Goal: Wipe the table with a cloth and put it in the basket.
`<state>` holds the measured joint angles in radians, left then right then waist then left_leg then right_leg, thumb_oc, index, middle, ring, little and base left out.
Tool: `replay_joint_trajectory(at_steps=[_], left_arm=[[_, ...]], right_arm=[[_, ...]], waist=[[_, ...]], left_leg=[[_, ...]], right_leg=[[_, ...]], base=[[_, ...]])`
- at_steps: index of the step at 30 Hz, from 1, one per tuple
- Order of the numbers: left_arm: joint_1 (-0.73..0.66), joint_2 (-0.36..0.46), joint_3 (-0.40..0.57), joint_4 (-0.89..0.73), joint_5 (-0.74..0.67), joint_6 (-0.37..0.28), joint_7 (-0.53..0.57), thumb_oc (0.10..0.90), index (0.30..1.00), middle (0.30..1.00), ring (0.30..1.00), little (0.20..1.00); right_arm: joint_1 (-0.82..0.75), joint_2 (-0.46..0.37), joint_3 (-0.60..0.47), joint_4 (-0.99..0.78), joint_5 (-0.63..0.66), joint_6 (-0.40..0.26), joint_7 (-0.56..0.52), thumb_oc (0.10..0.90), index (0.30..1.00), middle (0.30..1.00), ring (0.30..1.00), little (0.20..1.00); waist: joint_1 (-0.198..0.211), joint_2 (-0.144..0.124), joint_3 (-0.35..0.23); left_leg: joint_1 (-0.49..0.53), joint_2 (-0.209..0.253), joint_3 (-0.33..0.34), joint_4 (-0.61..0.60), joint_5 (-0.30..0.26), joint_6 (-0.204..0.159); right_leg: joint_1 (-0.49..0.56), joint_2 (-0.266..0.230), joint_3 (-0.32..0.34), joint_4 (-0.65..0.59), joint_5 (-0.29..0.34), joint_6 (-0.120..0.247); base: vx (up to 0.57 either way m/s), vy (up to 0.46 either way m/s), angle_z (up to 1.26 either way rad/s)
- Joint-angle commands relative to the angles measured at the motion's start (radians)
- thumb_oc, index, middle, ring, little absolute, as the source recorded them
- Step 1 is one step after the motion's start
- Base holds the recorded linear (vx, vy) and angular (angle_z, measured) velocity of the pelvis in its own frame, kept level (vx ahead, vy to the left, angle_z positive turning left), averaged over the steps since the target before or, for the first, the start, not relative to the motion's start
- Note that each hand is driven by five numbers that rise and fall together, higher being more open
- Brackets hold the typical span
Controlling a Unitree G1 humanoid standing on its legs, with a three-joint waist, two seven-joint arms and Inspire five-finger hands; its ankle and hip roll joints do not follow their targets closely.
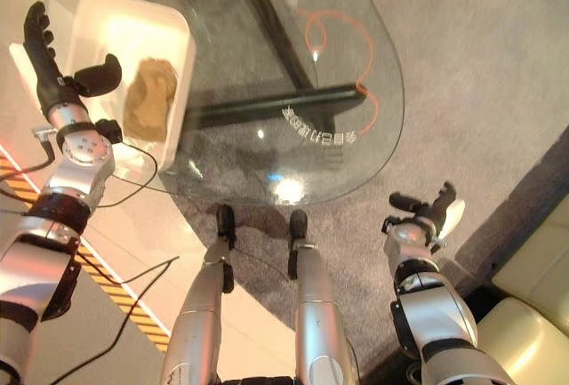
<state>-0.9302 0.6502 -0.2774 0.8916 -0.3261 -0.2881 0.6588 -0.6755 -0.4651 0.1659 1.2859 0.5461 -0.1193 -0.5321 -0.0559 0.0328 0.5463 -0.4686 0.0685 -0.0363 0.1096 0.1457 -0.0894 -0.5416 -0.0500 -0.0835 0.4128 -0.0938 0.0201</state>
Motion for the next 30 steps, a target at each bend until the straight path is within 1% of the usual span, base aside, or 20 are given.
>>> replay_joint_trajectory(at_steps=[1,5,8,11,12,13,15,16,17,18,20,22,23,24,25,26,27,28,30], left_arm=[[0.033,0.092,0.095,-0.024,-0.05,-0.058,-0.027,0.8,0.9,0.9,0.9,0.9],[0.154,0.092,0.151,-0.028,-0.079,-0.06,-0.071,0.8,0.9,0.9,0.9,0.9],[0.258,0.074,0.186,-0.029,-0.061,-0.062,-0.105,0.8,0.9,0.9,0.9,0.9],[0.396,0.036,0.228,-0.029,-0.036,-0.047,-0.158,0.8,0.9,0.9,0.9,0.9],[0.456,0.016,0.242,-0.015,-0.042,-0.032,-0.194,0.8,0.9,0.9,0.9,0.9],[0.509,-0.008,0.256,-0.006,-0.04,-0.032,-0.22,0.8,0.9,0.9,0.9,0.9],[0.608,-0.053,0.269,0.007,-0.008,-0.056,-0.246,0.8,0.9,0.9,0.9,0.9],[0.661,-0.079,0.276,0.027,0.0,-0.045,-0.283,0.8,0.9,0.9,0.9,0.9],[0.689,-0.086,0.278,0.044,0.009,-0.048,-0.306,0.8,0.9,0.9,0.9,0.9],[0.72,-0.1,0.281,0.08,0.008,-0.04,-0.352,0.8,0.9,0.9,0.9,0.9],[0.764,-0.125,0.276,0.145,0.038,-0.037,-0.417,0.8,0.9,0.9,0.9,0.9],[0.785,-0.147,0.262,0.182,0.049,-0.013,-0.47,0.8,0.9,0.9,0.9,0.9],[0.805,-0.165,0.257,0.213,0.079,-0.008,-0.504,0.8,0.9,0.9,0.9,0.9],[0.831,-0.192,0.234,0.257,0.09,0.02,-0.571,0.8,0.9,0.9,0.9,0.9],[0.842,-0.204,0.229,0.283,0.117,0.027,-0.6,0.8,0.9,0.9,0.9,0.9],[0.842,-0.204,0.229,0.283,0.117,0.027,-0.6,0.8,0.9,0.9,0.9,0.9],[0.853,-0.215,0.216,0.305,0.129,0.035,-0.619,0.8,0.9,0.9,0.9,0.9],[0.862,-0.246,0.204,0.349,0.142,0.068,-0.676,0.8,0.9,0.9,0.9,0.9],[0.864,-0.26,0.19,0.368,0.153,0.083,-0.691,0.8,0.9,0.9,0.9,0.9]], right_arm=[[0.067,-0.059,-0.049,0.009,-0.068,0.007,0.015,0.8,0.9,0.9,0.9,0.9],[0.138,-0.062,-0.077,0.004,-0.092,0.014,0.032,0.8,0.9,0.9,0.9,0.9],[0.201,-0.058,-0.1,-0.001,-0.116,0.012,0.045,0.8,0.9,0.9,0.9,0.9],[0.274,-0.048,-0.126,-0.01,-0.157,0.014,0.055,0.8,0.9,0.9,0.9,0.9],[0.304,-0.042,-0.138,-0.012,-0.173,0.017,0.061,0.8,0.9,0.9,0.9,0.9],[0.329,-0.036,-0.143,-0.015,-0.187,0.02,0.07,0.8,0.9,0.9,0.9,0.9],[0.377,-0.015,-0.149,-0.022,-0.221,0.024,0.075,0.8,0.9,0.9,0.9,0.9],[0.406,-0.002,-0.153,-0.024,-0.264,0.032,0.092,0.8,0.9,0.9,0.9,0.9],[0.423,0.002,-0.152,-0.021,-0.278,0.036,0.097,0.8,0.9,0.9,0.9,0.9],[0.445,0.009,-0.145,-0.016,-0.305,0.045,0.119,0.8,0.9,0.9,0.9,0.9],[0.476,0.023,-0.135,-0.002,-0.336,0.061,0.143,0.8,0.9,0.9,0.9,0.9],[0.491,0.033,-0.125,0.006,-0.366,0.079,0.168,0.8,0.9,0.9,0.9,0.9],[0.503,0.04,-0.121,0.019,-0.399,0.088,0.195,0.8,0.9,0.9,0.9,0.9],[0.517,0.048,-0.104,0.035,-0.43,0.107,0.236,0.8,0.9,0.9,0.9,0.9],[0.523,0.05,-0.1,0.042,-0.441,0.113,0.26,0.8,0.9,0.9,0.9,0.9],[0.523,0.05,-0.1,0.042,-0.441,0.113,0.26,0.8,0.9,0.9,0.9,0.9],[0.527,0.054,-0.094,0.052,-0.434,0.117,0.282,0.8,0.9,0.9,0.9,0.9],[0.533,0.068,-0.087,0.071,-0.489,0.12,0.336,0.8,0.9,0.9,0.9,0.9],[0.536,0.078,-0.076,0.078,-0.509,0.125,0.359,0.8,0.9,0.9,0.9,0.9]], waist=[[0.034,-0.015,-0.073],[0.043,-0.012,-0.112],[0.051,-0.011,-0.146],[0.061,-0.008,-0.189],[0.066,-0.006,-0.209],[0.069,-0.006,-0.223],[0.073,-0.004,-0.251],[0.076,-0.004,-0.271],[0.077,-0.003,-0.282],[0.078,-0.004,-0.299],[0.08,-0.006,-0.33],[0.081,-0.008,-0.345],[0.083,-0.011,-0.361],[0.084,-0.015,-0.387],[0.085,-0.016,-0.397],[0.085,-0.016,-0.397],[0.086,-0.018,-0.406],[0.085,-0.022,-0.421],[0.084,-0.025,-0.43]], left_leg=[[0.096,-0.082,0.027,0.004,-0.1,0.039],[0.177,-0.079,0.032,-0.053,-0.097,0.038],[0.228,-0.08,0.028,-0.095,-0.092,0.038],[0.289,-0.081,0.024,-0.145,-0.085,0.039],[0.312,-0.082,0.022,-0.166,-0.08,0.038],[0.329,-0.083,0.022,-0.176,-0.078,0.04],[0.354,-0.083,0.02,-0.187,-0.077,0.043],[0.368,-0.083,0.02,-0.191,-0.079,0.044],[0.378,-0.082,0.022,-0.192,-0.079,0.044],[0.392,-0.081,0.025,-0.194,-0.082,0.044],[0.413,-0.08,0.029,-0.197,-0.087,0.046],[0.425,-0.079,0.032,-0.197,-0.092,0.047],[0.435,-0.077,0.036,-0.197,-0.095,0.047],[0.45,-0.075,0.039,-0.197,-0.101,0.048],[0.459,-0.075,0.041,-0.197,-0.105,0.05],[0.459,-0.075,0.041,-0.197,-0.105,0.05],[0.468,-0.073,0.044,-0.197,-0.109,0.05],[0.488,-0.071,0.047,-0.197,-0.119,0.054],[0.496,-0.07,0.049,-0.197,-0.123,0.056]], right_leg=[[0.118,0.018,0.008,-0.171,0.076,0.042],[0.204,0.005,0.002,-0.224,0.084,0.047],[0.264,-0.003,-0.004,-0.272,0.095,0.051],[0.336,-0.007,-0.013,-0.327,0.106,0.056],[0.363,-0.007,-0.017,-0.346,0.109,0.058],[0.383,-0.008,-0.019,-0.359,0.112,0.059],[0.416,-0.009,-0.025,-0.378,0.118,0.062],[0.435,-0.01,-0.029,-0.388,0.119,0.062],[0.448,-0.012,-0.031,-0.393,0.12,0.062],[0.464,-0.014,-0.034,-0.399,0.12,0.062],[0.491,-0.016,-0.037,-0.414,0.122,0.064],[0.505,-0.017,-0.039,-0.422,0.123,0.065],[0.517,-0.019,-0.042,-0.429,0.124,0.066],[0.534,-0.02,-0.045,-0.437,0.124,0.069],[0.544,-0.021,-0.047,-0.441,0.123,0.069],[0.544,-0.021,-0.047,-0.441,0.123,0.069],[0.553,-0.022,-0.05,-0.443,0.122,0.069],[0.572,-0.022,-0.049,-0.445,0.116,0.07],[0.579,-0.022,-0.049,-0.447,0.114,0.071]], base=[[0.06,0.015,-0.01],[0.02,0.015,0.02],[0.02,0.004,0.0],[0.06,0.009,0.03],[0.05,0.03,0.04],[0.05,0.036,0.06],[0.08,0.038,0.06],[0.1,0.048,0.09],[0.1,0.06,0.13],[0.11,0.057,0.16],[0.11,0.047,0.12],[0.07,0.028,0.0],[0.12,0.033,-0.02],[0.13,0.039,-0.02],[0.09,0.03,-0.02],[0.05,0.02,-0.02],[0.06,0.032,-0.02],[0.08,0.035,-0.02],[0.03,0.014,-0.01]])
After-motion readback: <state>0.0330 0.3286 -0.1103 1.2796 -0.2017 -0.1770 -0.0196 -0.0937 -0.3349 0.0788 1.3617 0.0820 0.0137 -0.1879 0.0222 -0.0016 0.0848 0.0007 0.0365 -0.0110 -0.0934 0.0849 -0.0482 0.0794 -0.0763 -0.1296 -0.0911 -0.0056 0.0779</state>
